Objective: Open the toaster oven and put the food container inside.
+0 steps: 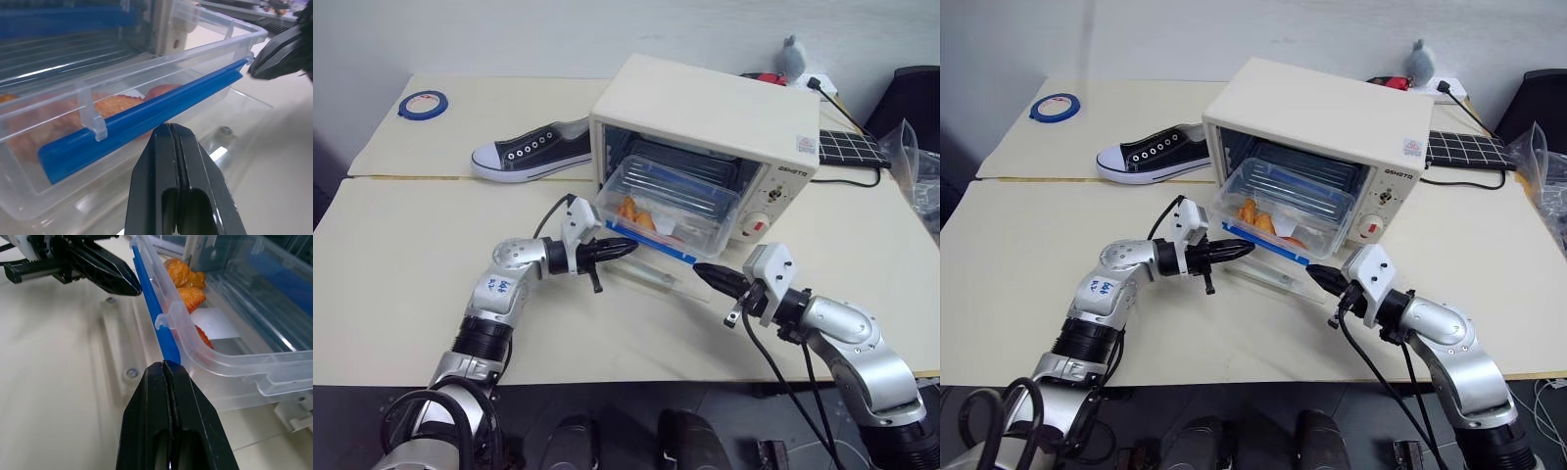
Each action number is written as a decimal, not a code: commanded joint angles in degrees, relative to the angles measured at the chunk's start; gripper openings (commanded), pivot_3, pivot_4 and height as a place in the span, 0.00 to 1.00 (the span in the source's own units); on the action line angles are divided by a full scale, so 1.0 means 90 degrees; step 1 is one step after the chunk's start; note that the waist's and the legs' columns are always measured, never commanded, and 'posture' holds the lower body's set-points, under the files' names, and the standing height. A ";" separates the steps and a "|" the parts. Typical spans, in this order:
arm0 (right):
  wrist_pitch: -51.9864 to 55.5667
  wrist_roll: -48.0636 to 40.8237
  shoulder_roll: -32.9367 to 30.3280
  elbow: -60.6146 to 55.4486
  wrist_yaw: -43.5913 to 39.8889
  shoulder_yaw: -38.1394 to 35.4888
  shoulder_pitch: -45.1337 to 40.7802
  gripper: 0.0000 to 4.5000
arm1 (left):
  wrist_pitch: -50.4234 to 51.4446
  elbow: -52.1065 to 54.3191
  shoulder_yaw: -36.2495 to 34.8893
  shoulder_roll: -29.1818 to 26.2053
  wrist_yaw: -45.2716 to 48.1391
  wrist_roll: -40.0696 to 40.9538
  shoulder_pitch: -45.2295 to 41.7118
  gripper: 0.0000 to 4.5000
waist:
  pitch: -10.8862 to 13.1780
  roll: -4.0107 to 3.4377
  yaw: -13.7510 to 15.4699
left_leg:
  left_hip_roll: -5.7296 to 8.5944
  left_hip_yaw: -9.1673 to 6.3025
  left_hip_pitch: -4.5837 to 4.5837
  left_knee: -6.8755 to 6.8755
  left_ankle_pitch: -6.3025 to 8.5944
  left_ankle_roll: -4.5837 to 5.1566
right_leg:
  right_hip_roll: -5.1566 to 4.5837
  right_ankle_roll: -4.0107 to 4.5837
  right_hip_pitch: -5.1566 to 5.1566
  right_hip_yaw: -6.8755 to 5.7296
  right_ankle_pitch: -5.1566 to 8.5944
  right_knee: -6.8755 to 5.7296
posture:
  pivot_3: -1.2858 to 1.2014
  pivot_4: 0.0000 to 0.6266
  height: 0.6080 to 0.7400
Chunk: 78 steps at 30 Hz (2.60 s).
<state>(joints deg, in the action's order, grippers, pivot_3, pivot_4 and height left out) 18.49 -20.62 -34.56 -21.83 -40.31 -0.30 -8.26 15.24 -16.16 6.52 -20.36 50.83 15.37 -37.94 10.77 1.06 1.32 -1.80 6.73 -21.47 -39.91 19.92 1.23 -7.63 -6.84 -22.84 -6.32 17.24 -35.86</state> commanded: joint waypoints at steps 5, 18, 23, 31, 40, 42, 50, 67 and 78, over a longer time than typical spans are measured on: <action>-0.0605 0.0413 0.0193 0.0708 0.0191 -0.0125 -0.0659 0.01 | -0.0496 -0.0706 -0.0296 0.0360 -0.0391 -0.0102 -0.0687 0.00 | 0.0000 0.0000 0.0008 | 0.0001 0.0000 -0.0001 -0.0002 0.0000 0.0000 | -0.0001 -0.0001 0.0001 -0.0001 -0.0001 0.0000 | 0.52 0.24 1.00; -0.1196 0.1060 0.0910 0.2174 0.1135 -0.0232 -0.1810 0.01 | -0.1453 -0.2353 -0.0471 0.1224 -0.1099 -0.0394 -0.1716 0.00 | 0.0000 0.0000 -0.0015 | 0.0001 0.0012 -0.0006 -0.0001 -0.0001 -0.0001 | 0.0000 -0.0003 0.0000 -0.0009 -0.0001 0.0005 | 0.52 0.24 1.00; -0.1264 0.1044 0.0984 0.2290 0.1111 -0.0200 -0.1938 0.01 | -0.1685 -0.2667 -0.0564 0.1301 -0.1404 -0.0508 -0.1843 0.00 | 0.0000 0.0000 -0.0021 | 0.0000 0.0012 -0.0007 -0.0001 -0.0001 -0.0001 | 0.0000 -0.0003 0.0000 -0.0010 -0.0002 0.0005 | 0.52 0.24 1.00; -0.0735 -0.0108 0.0434 0.0810 -0.0051 -0.0524 -0.0859 0.01 | -0.0621 -0.0604 -0.0681 0.0347 -0.0131 0.0180 -0.0784 0.00 | 0.0001 -0.0001 -0.0081 | -0.0004 0.0003 -0.0007 0.0016 -0.0001 -0.0002 | 0.0003 -0.0003 -0.0001 -0.0013 -0.0002 0.0019 | 0.52 0.24 1.00; -0.0486 -0.0409 -0.0655 0.0421 -0.0988 -0.1202 0.1184 0.01 | -0.0338 0.0700 -0.1657 -0.1877 0.1699 0.1038 0.1018 0.00 | 0.0001 -0.0002 -0.0152 | -0.0023 -0.0003 0.0009 0.0018 0.0000 -0.0003 | -0.0002 -0.0003 0.0010 -0.0008 -0.0001 0.0017 | 0.52 0.24 1.00; -0.0695 -0.0212 -0.0632 0.0861 -0.1055 -0.1027 0.1232 0.01 | -0.0257 0.0889 -0.1850 -0.2194 0.1990 0.1258 0.1436 0.00 | 0.0001 -0.0002 -0.0169 | -0.0032 0.0000 0.0013 0.0024 0.0001 -0.0004 | -0.0001 -0.0002 0.0010 -0.0005 -0.0001 0.0019 | 0.52 0.24 1.00; -0.1496 0.0098 -0.0055 0.2286 -0.1495 -0.0376 0.0573 0.00 | 0.0377 0.1767 -0.2719 -0.2514 0.1838 0.1991 0.2468 0.46 | 0.0002 -0.0004 -0.0165 | -0.0037 0.0003 0.0017 0.0026 0.0003 -0.0006 | -0.0007 -0.0001 0.0010 0.0003 0.0000 0.0018 | 0.52 0.24 1.00; -0.1475 -0.1951 0.1087 0.1612 -0.1338 -0.1337 -0.0301 0.00 | 0.0766 0.2060 -0.2854 -0.2315 0.1378 0.2457 0.2402 1.00 | 0.0008 -0.0014 -0.0157 | -0.0039 0.0001 0.0018 0.0030 0.0004 -0.0008 | -0.0007 -0.0001 0.0009 0.0004 0.0000 0.0018 | 0.52 0.24 1.00; -0.0607 -0.2616 0.0998 0.2061 -0.0735 -0.1831 -0.1496 0.00 | 0.0160 0.1269 -0.2654 -0.2087 0.1140 0.1957 0.1800 1.00 | 0.0008 -0.0014 -0.0173 | -0.0038 0.0008 0.0017 0.0034 0.0005 -0.0010 | -0.0002 0.0000 0.0005 0.0004 0.0000 0.0018 | 0.52 0.24 1.00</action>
<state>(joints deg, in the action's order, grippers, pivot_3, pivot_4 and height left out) 11.89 -42.38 -24.39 -2.64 -46.76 -14.63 -21.57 18.69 -4.71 -16.99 -38.96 61.43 34.00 -21.14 10.84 0.93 -0.24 -2.14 6.81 -21.32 -39.60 19.97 1.15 -7.65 -6.84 -22.80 -6.28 17.23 -35.69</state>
